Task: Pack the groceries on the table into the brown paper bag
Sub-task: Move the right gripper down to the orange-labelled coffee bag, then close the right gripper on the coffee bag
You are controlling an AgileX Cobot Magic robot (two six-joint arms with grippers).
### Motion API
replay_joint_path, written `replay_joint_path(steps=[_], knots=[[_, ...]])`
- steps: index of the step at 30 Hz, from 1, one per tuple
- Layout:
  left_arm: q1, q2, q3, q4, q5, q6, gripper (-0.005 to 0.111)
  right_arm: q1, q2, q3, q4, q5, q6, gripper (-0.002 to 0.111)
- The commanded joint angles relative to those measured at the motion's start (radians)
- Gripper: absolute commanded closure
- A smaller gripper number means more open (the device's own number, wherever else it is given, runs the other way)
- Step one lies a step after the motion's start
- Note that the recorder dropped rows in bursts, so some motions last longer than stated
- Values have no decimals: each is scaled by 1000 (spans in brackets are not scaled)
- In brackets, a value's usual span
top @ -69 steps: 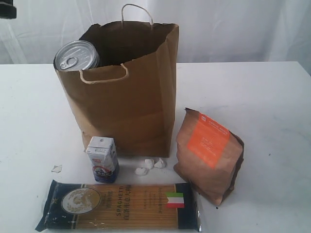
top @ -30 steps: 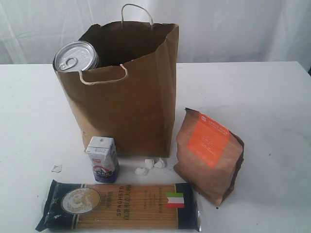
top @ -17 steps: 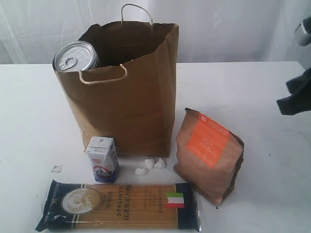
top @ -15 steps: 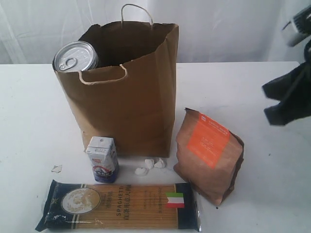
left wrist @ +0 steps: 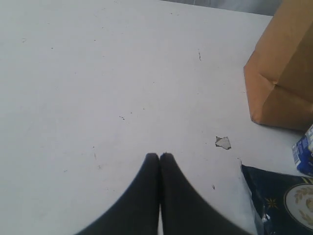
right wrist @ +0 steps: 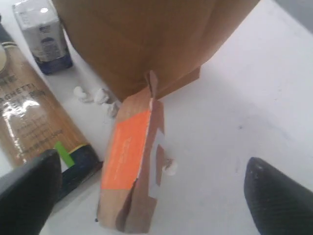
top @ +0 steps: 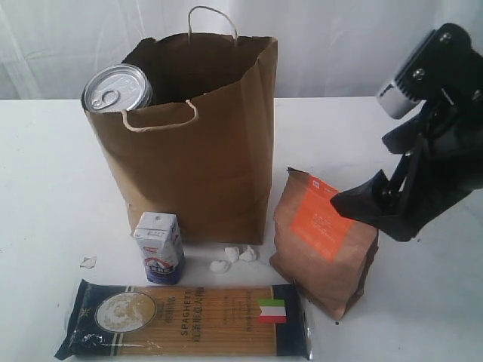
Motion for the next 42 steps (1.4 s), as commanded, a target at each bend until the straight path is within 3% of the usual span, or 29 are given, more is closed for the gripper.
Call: replay_joint_path(steps=[1,9,17,34,42], knots=[[1,-4,4,-9,-7,-9,107,0,61,6,74,0,-23,14],[1,-4,4,-9,-34,-9,107,0,186,6,97,-100,-55,14],[1,-4,4,-9,-37,-9,107,0,303,6,118,-13,-55,14],[1,-4,4,-9,-45,-9,107,0,470,55,142,-73,-57,15],[1,-4,4,-9,-45,-9,107,0,478,55,145,-70,-52,30]])
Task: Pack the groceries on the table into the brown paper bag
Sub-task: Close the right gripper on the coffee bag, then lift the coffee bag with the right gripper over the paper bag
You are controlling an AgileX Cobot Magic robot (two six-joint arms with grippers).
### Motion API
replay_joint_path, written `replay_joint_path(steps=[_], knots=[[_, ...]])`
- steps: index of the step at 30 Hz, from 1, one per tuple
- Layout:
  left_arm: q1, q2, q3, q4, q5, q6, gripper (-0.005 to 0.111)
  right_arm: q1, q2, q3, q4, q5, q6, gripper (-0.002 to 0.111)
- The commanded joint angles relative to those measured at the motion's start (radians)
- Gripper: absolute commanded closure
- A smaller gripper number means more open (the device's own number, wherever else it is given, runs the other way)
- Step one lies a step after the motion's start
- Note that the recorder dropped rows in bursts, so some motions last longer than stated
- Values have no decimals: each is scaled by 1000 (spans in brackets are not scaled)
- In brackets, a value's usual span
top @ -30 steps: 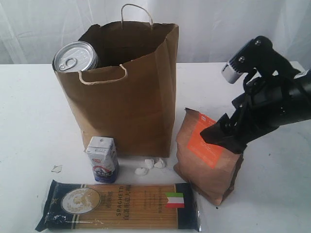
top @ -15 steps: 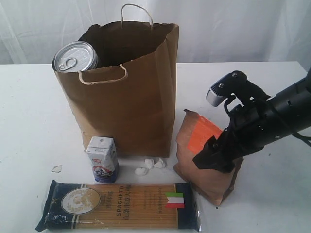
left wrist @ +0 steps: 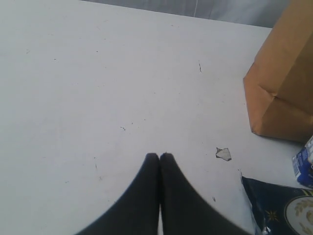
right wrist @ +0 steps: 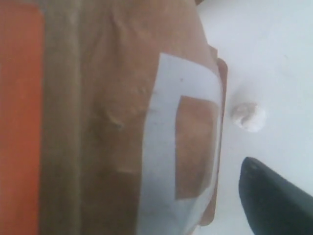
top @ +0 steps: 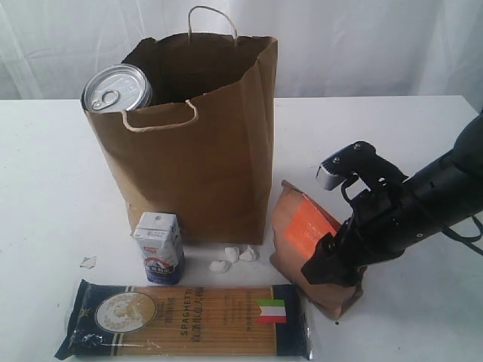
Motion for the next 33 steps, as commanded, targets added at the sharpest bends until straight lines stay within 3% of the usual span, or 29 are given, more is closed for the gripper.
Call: replay_joint_path(steps=[1,11,17,27,33], knots=[[1,-4,4,-9,-10,-5,107,0,8,8,-7,-12,-6,33],[1,-4,4,-9,-12,-5,107,0,8,7,-9,-10,53,84],[1,-4,4,-11,-12,-5,107,0,-26,-7,-19,69,86,104],[1,-4,4,-11,-16,-5,107,0,-180,-61,-37,135,109,108],[1,-4,4,-11,-20,-5,107,0,-268,-92,-115,166,246,108]])
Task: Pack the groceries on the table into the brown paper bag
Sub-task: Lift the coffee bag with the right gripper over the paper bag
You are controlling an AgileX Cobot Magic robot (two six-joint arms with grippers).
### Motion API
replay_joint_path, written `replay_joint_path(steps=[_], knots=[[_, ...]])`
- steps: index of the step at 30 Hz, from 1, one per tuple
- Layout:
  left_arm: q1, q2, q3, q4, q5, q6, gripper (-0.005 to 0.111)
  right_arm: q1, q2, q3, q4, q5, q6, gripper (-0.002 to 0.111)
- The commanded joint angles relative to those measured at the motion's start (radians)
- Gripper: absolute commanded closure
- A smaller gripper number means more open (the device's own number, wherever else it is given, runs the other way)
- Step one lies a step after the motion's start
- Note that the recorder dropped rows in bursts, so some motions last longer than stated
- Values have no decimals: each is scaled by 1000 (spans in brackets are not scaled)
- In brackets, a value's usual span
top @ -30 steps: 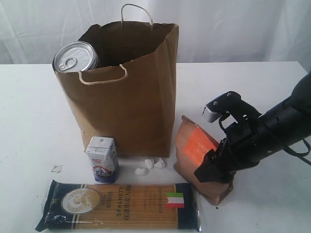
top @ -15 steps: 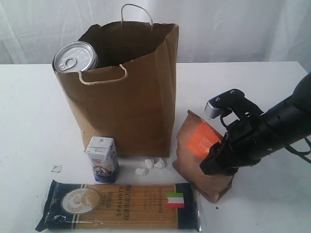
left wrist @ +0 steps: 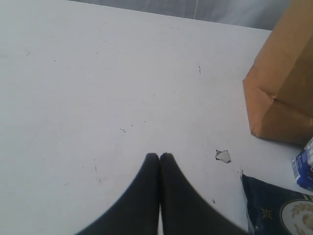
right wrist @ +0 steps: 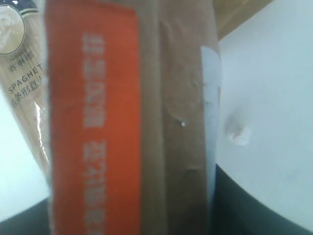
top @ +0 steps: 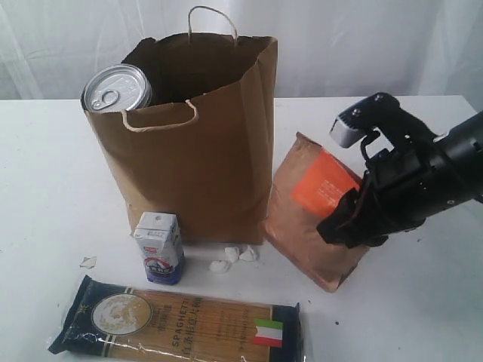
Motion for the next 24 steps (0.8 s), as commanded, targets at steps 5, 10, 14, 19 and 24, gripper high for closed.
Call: replay_joint_path(steps=[5,10,14,19,24], knots=[[1,-4,4,-9,-24,-5,107,0,-135,-57,-1,156,148,108],[1,-4,4,-9,-32,-1,107,0,-210,-103,79,284,150,108],[1,-4,4,-3,-34,2,107,0,-257,-133,239,293,143,108],[1,-4,52,2,-36,2,107,0,-270,-181,588,256,34,108],[1,-4,52,5,-81,2,107,0,-270,-183,925,23,-249,108]])
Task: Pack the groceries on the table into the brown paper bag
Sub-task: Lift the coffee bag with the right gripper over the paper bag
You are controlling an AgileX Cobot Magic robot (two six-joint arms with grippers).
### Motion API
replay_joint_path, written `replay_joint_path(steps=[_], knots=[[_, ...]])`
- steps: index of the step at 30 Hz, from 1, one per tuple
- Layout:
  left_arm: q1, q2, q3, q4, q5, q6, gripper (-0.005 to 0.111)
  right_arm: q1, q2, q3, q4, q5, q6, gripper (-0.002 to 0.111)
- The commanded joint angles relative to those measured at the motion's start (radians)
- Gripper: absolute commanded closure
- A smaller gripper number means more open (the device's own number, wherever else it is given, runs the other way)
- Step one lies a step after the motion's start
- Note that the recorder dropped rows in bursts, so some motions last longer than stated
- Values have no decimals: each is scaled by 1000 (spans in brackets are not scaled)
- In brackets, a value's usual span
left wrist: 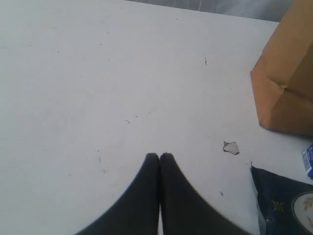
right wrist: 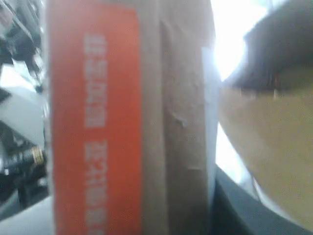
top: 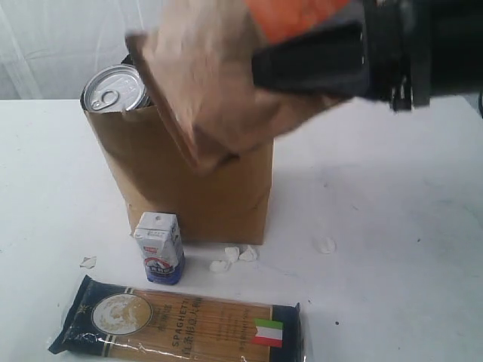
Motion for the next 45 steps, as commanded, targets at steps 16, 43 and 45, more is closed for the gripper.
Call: replay_joint_path(steps=[16,43,45], knots=[[-62,-4,5,-1,-102,-3,107,0,262,-131,471,-267,-485,108],[-61,-4,5,-1,-130,-3,107,111,583,-305,362,-556,-781,108],[-61,-4,5,-1,-130,-3,107,111,583,-305,362,-509,-783,108]])
